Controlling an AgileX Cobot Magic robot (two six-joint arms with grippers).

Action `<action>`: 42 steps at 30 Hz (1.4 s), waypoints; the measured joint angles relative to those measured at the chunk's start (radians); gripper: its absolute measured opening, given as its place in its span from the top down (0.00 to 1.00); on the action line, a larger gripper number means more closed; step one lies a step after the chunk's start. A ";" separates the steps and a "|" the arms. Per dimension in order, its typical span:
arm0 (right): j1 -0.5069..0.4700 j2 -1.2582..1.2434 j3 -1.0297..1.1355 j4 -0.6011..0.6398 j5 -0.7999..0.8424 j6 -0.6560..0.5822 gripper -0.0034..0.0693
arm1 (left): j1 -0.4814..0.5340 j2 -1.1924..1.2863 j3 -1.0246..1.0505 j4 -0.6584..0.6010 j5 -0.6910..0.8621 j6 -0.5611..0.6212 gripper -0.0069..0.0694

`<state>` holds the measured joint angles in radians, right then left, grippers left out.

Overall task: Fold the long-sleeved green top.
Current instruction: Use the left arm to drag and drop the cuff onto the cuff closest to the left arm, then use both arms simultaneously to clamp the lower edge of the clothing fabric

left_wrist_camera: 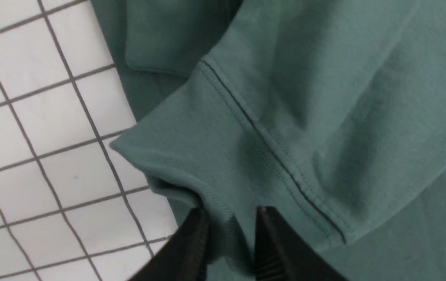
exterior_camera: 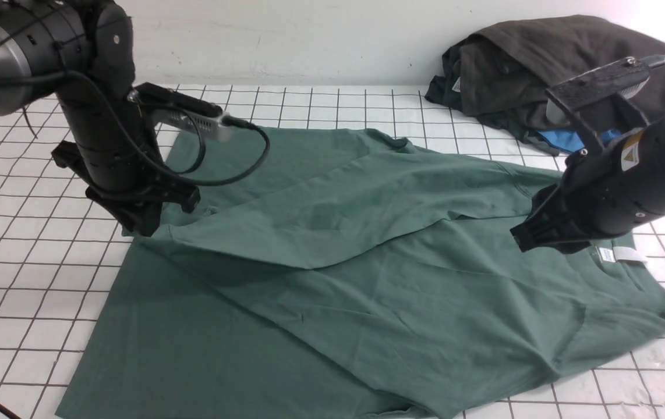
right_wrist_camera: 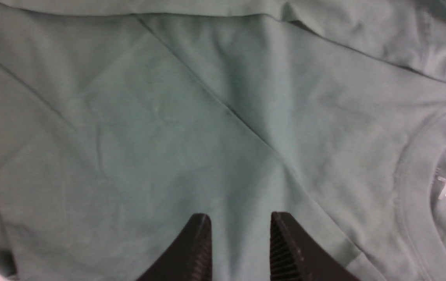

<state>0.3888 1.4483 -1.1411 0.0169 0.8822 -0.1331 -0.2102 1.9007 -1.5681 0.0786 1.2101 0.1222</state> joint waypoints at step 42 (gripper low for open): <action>0.007 -0.041 0.000 0.300 0.160 -0.575 0.69 | -0.008 -0.517 0.802 -0.041 -0.520 0.747 0.91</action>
<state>0.3962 1.4076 -1.1411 0.3173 1.0424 -0.7083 -0.2180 1.3840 -0.7659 0.0375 0.6903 0.8689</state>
